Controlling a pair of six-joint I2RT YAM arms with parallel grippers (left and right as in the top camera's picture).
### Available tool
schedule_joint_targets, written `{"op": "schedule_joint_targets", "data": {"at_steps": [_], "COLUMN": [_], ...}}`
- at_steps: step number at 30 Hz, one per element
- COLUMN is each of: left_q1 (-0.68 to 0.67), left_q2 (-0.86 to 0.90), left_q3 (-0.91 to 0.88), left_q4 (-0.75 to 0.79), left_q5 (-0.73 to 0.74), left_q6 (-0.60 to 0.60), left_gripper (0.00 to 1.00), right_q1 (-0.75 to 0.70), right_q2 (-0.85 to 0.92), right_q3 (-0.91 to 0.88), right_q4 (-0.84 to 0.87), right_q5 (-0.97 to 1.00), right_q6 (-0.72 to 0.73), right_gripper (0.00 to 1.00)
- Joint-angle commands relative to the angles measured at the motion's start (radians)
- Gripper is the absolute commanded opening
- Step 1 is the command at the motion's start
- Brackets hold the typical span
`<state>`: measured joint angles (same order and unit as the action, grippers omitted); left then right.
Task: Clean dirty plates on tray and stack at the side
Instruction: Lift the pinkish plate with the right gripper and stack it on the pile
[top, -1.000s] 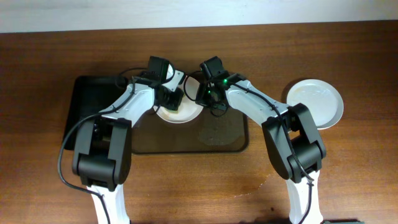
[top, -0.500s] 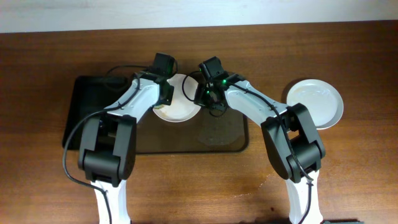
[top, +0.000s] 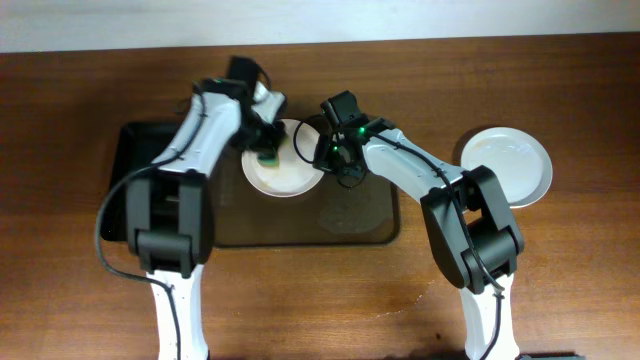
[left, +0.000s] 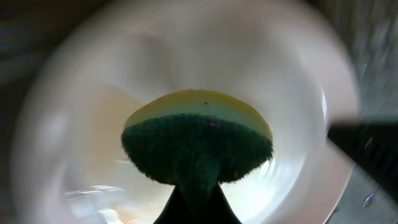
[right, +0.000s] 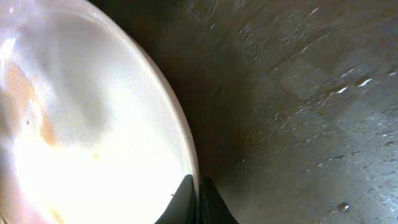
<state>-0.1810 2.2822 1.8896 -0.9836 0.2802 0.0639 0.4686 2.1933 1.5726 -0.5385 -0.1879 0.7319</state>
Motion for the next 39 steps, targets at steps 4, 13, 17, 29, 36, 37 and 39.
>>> {"op": "schedule_joint_targets", "data": {"at_steps": [4, 13, 17, 29, 36, 37, 39], "left_q1": [0.188, 0.19, 0.19, 0.19, 0.19, 0.19, 0.19], "left_q2": [-0.001, -0.001, -0.001, 0.003, 0.01, 0.01, 0.01], "left_q3": [0.082, 0.075, 0.075, 0.075, 0.074, 0.075, 0.075], "left_q4": [-0.019, -0.035, -0.035, -0.035, -0.036, -0.036, -0.036], "left_q5": [0.013, 0.012, 0.012, 0.008, 0.008, 0.008, 0.008], "left_q6": [-0.202, -0.202, -0.201, -0.201, -0.201, -0.201, -0.197], "left_gripper": [0.01, 0.01, 0.0, 0.0, 0.01, 0.0, 0.0], "right_q1": [-0.006, 0.255, 0.463, 0.424, -0.186, -0.316, -0.472], "right_q2": [-0.108, -0.408, -0.397, -0.488, -0.739, -0.739, -0.732], "right_q3": [0.0, -0.001, -0.046, -0.075, -0.075, -0.076, -0.093], "right_q4": [-0.061, -0.419, -0.43, -0.436, -0.472, -0.494, -0.509], "right_q5": [-0.058, 0.97, 1.43, 1.004, 0.467, 0.4, 0.35], "right_q6": [-0.181, -0.287, -0.222, -0.001, -0.173, -0.203, -0.225], "right_gripper": [0.04, 0.04, 0.04, 0.04, 0.04, 0.04, 0.04]}}
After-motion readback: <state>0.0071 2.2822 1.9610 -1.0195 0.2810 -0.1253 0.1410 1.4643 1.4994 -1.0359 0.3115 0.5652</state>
